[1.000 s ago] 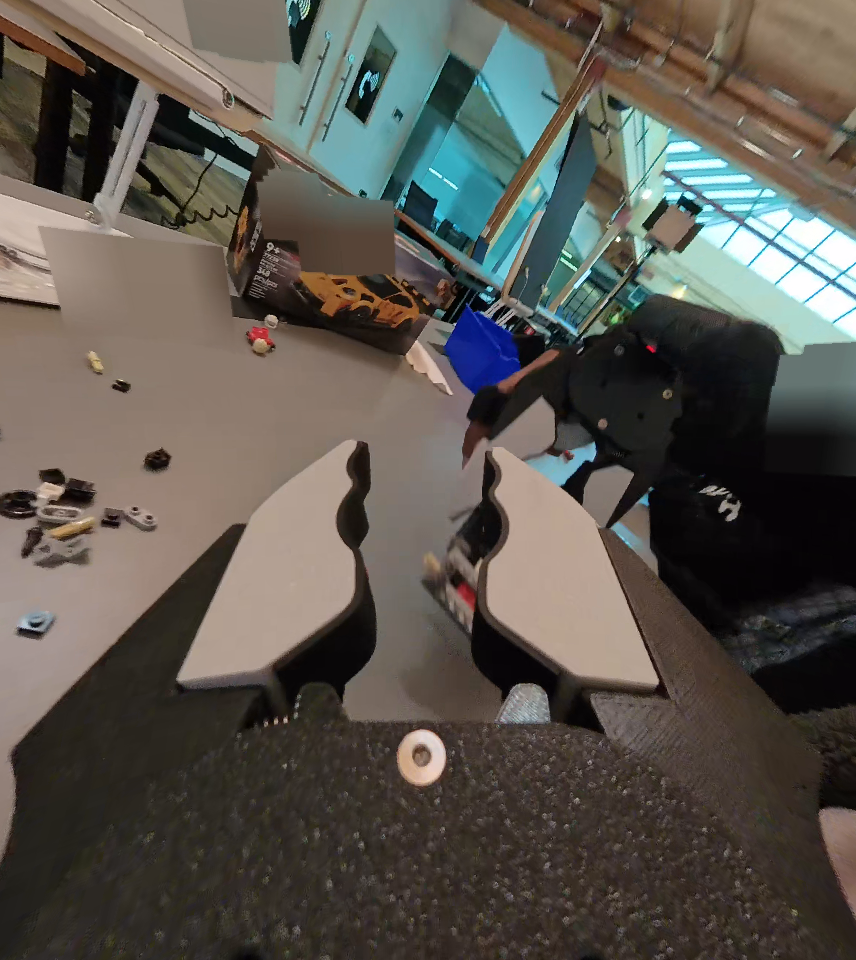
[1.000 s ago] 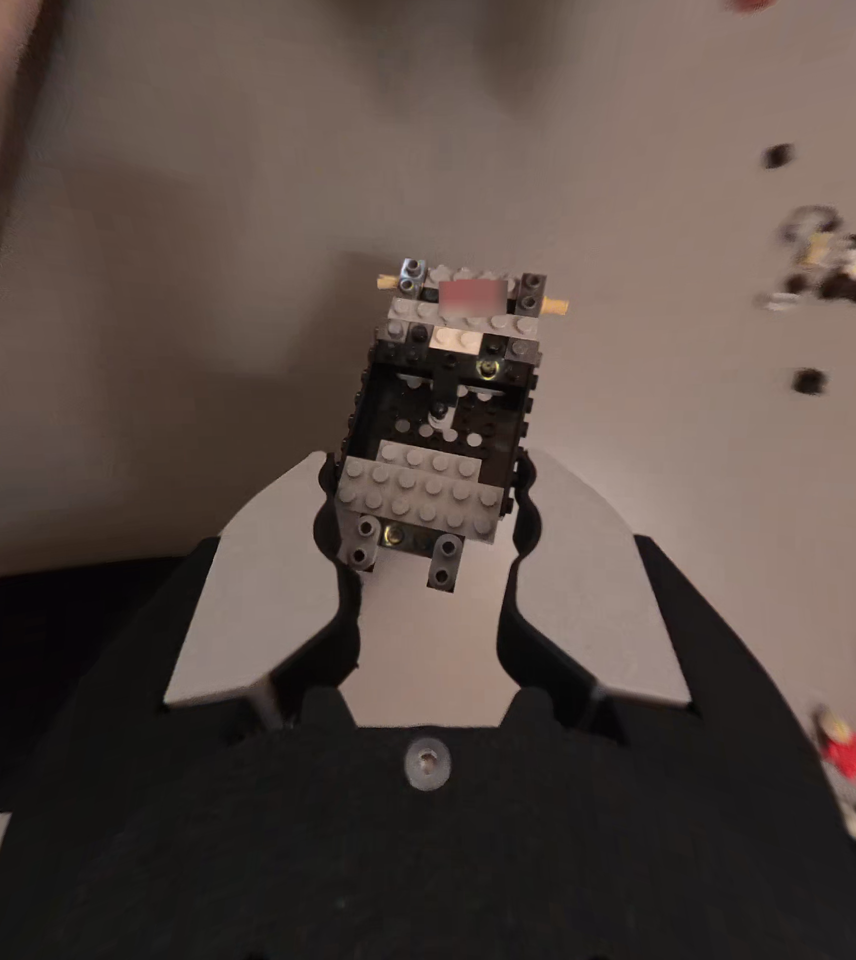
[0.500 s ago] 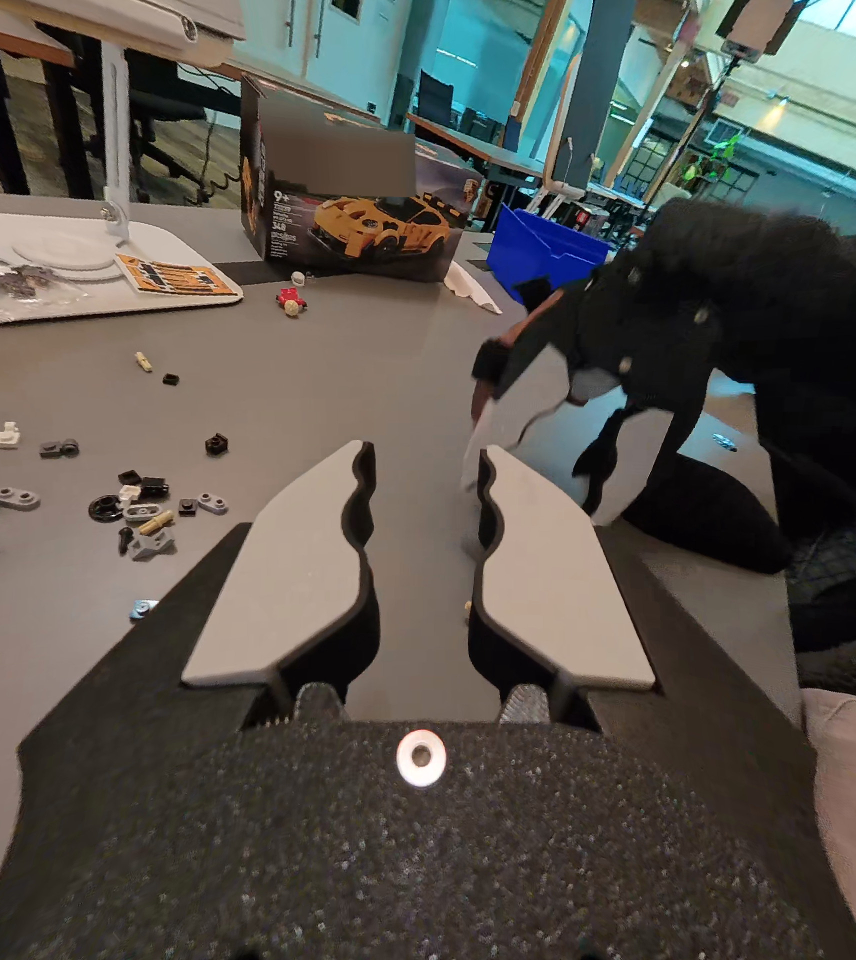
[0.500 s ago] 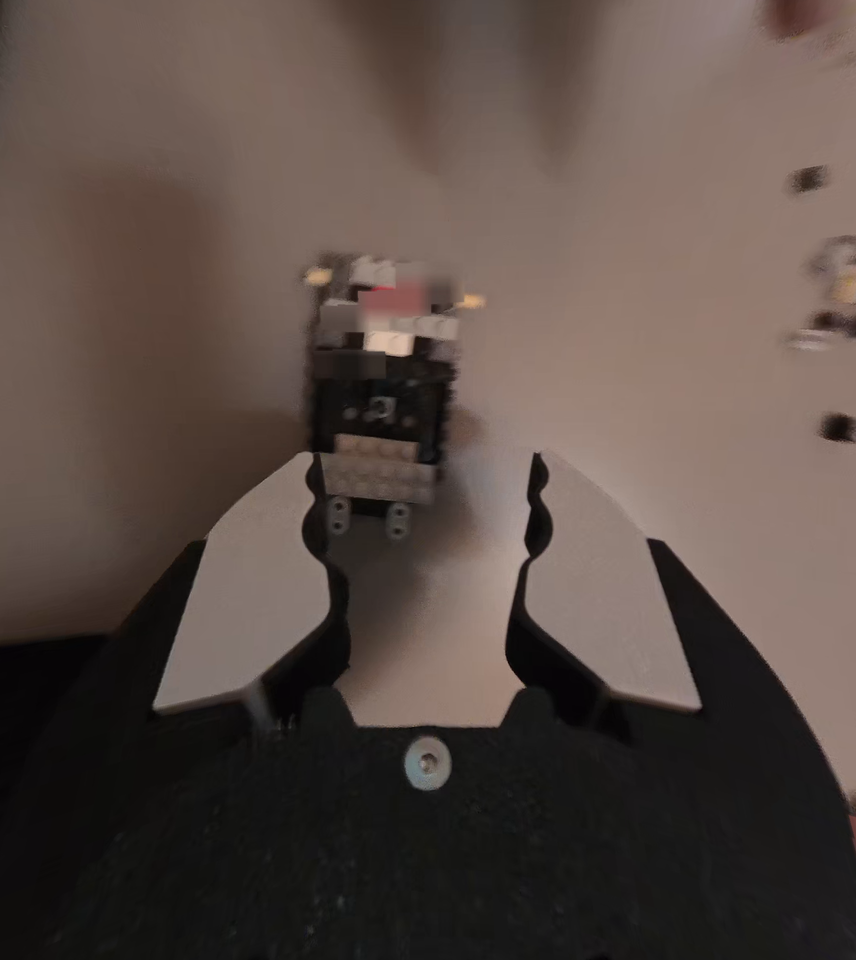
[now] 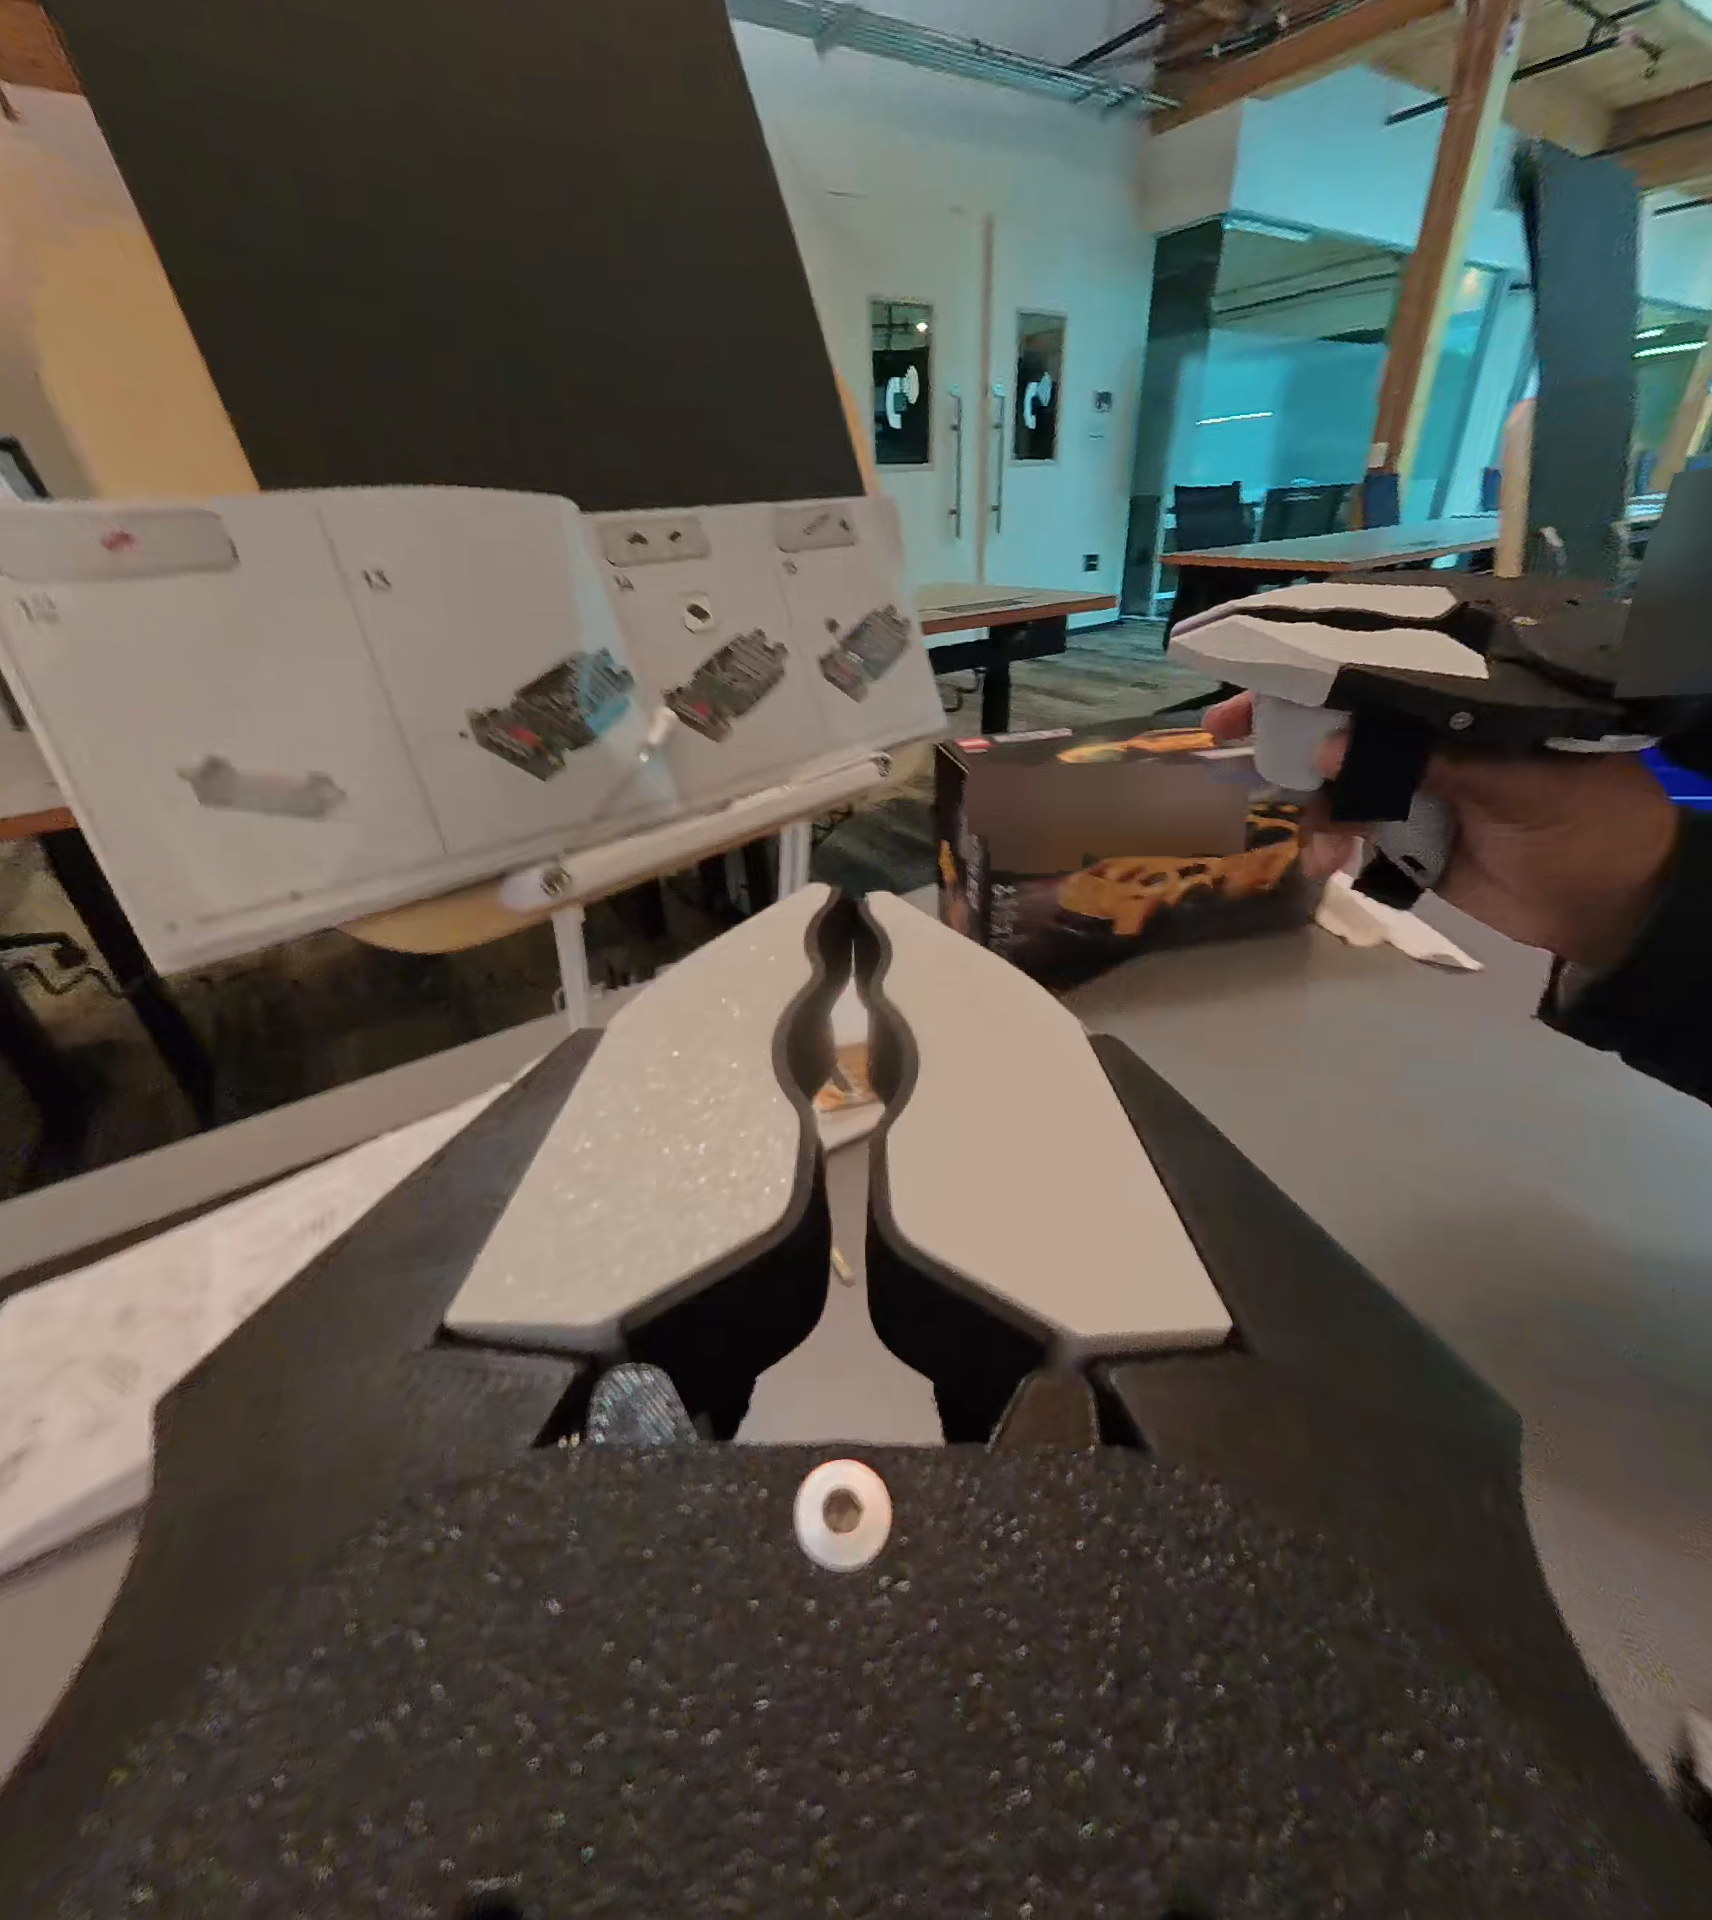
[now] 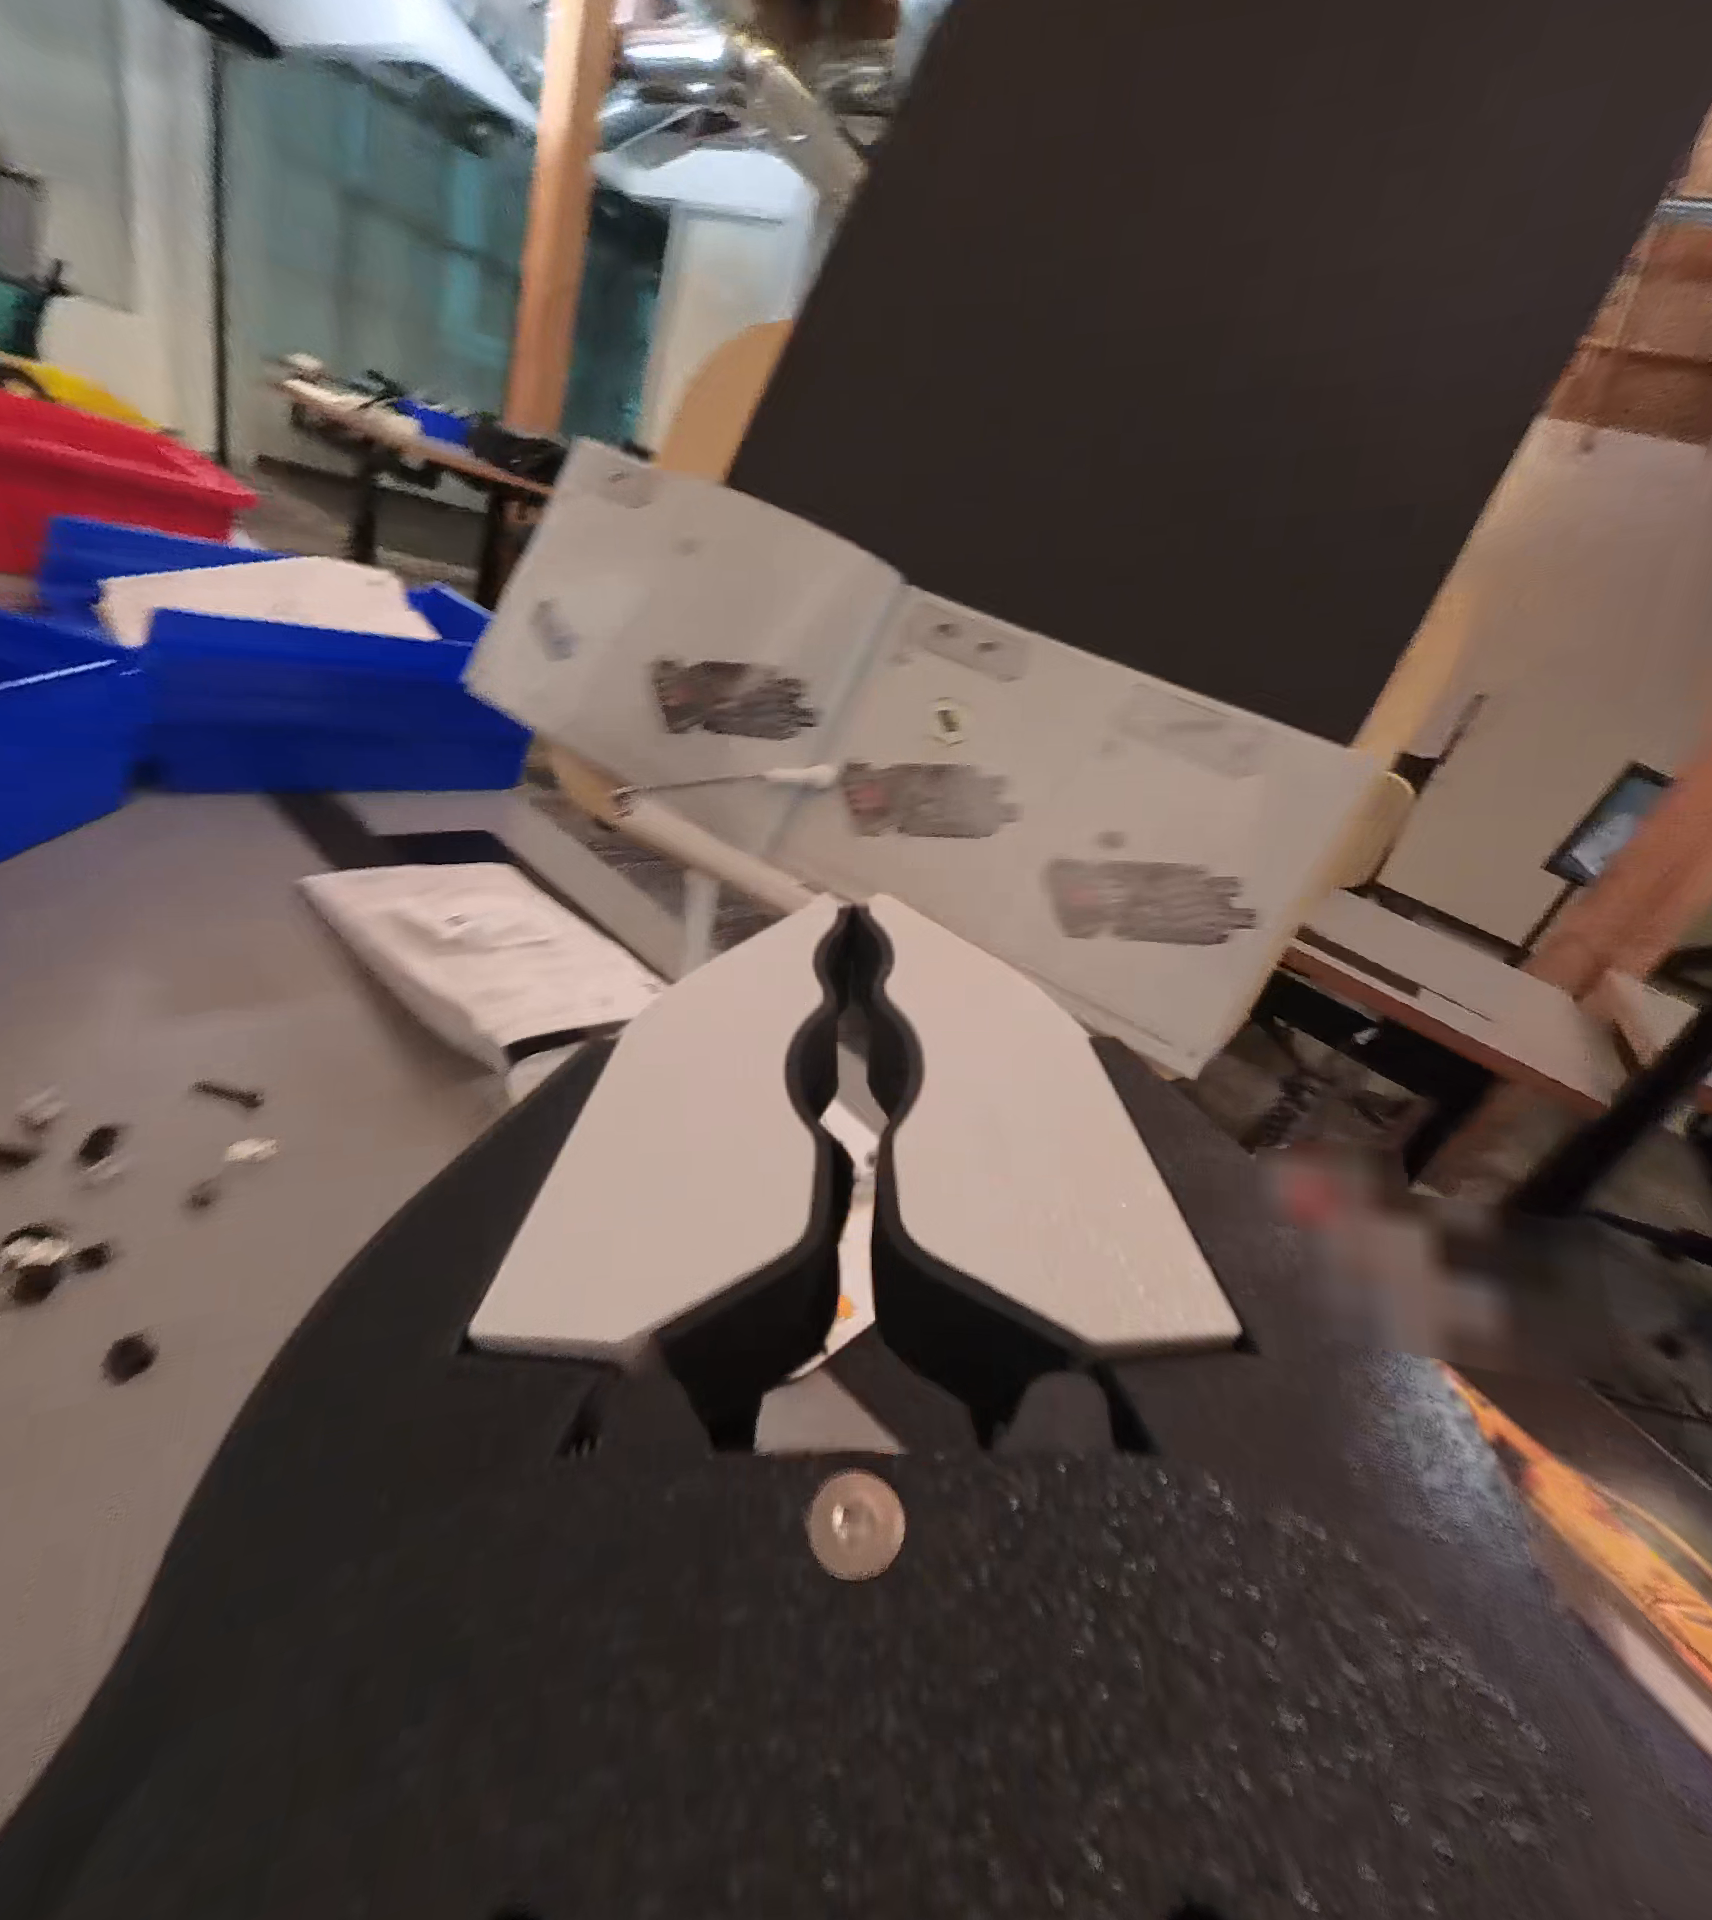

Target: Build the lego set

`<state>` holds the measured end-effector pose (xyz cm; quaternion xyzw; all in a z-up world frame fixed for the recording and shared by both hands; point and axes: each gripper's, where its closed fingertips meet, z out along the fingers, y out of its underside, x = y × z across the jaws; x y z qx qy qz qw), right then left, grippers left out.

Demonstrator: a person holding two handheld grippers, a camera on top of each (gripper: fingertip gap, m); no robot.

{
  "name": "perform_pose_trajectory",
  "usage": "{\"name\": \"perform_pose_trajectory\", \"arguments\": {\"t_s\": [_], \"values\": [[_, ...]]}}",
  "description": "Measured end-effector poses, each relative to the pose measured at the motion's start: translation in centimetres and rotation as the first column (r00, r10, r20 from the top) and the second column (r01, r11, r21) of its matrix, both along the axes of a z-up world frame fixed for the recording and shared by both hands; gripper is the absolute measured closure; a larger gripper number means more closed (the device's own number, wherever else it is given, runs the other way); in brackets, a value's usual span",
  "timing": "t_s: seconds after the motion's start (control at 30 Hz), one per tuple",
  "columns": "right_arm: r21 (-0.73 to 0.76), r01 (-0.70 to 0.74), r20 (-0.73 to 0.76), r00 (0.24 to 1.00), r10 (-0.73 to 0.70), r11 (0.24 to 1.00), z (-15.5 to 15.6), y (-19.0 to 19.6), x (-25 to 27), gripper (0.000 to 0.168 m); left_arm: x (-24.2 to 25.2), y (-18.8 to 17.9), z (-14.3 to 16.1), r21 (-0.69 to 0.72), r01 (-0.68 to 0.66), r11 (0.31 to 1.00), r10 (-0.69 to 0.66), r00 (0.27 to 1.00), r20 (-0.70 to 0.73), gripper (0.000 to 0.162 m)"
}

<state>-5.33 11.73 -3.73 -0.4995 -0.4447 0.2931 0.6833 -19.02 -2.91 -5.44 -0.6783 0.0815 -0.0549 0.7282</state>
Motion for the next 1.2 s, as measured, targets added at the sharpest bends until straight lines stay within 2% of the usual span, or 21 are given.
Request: {"name": "perform_pose_trajectory", "arguments": {"t_s": [0.1,0.2,0.27,0.37,0.43,0.5,0.67,0.77,1.07,1.2], "values": [[-0.029,0.1,-0.051,0.994,-0.102,0.995,0.8,3.9,-0.5,0.168,-1.2,2.6,1.1,0.024,-0.051,0.998,0.052,0.998,-0.031,0.162],[-0.118,0.172,-0.147,0.971,-0.189,0.978,1.3,7.8,-0.8,0.168,-2.4,5.0,1.2,0.028,-0.111,0.993,0.113,0.991,-0.068,0.158],[-0.128,0.239,-0.154,0.954,-0.257,0.963,1.0,9.9,-1.2,0.168,-3.3,6.8,0.8,0.015,-0.154,0.988,0.155,0.98,-0.122,0.155],[-0.124,0.341,-0.118,0.927,-0.355,0.932,0.0,12.9,-1.8,0.15,-4.6,9.5,0.0,-0.027,-0.195,0.98,0.185,0.958,-0.218,0.152],[-0.16,0.4,-0.108,0.902,-0.419,0.902,-0.8,14.8,-1.5,0.147,-5.1,10.6,-0.3,-0.046,-0.198,0.979,0.183,0.955,-0.232,0.151],[-0.203,0.397,-0.096,0.901,-0.422,0.895,-2.0,16.1,-1.6,0.147,-5.1,11.1,-0.6,-0.053,-0.19,0.98,0.174,0.961,-0.212,0.151],[-0.243,0.334,-0.08,0.929,-0.362,0.911,-3.6,17.3,-2.9,0.137,-4.5,10.9,-1.6,-0.022,-0.17,0.985,0.165,0.977,-0.133,0.153],[-0.238,0.34,-0.029,0.934,-0.356,0.91,-4.8,17.6,-3.7,0.131,-4.4,10.6,-2.2,-0.008,-0.18,0.984,0.176,0.973,-0.146,0.154],[-0.297,0.297,-0.019,0.948,-0.316,0.907,-5.6,18.0,-4.3,0.134,-4.1,10.0,-1.9,0.012,-0.173,0.985,0.173,0.977,-0.126,0.154],[-0.275,0.318,0.002,0.944,-0.33,0.907,-5.7,18.3,-4.5,0.135,-4.1,10.1,-2.6,-0.004,-0.179,0.984,0.177,0.973,-0.147,0.154]]}}
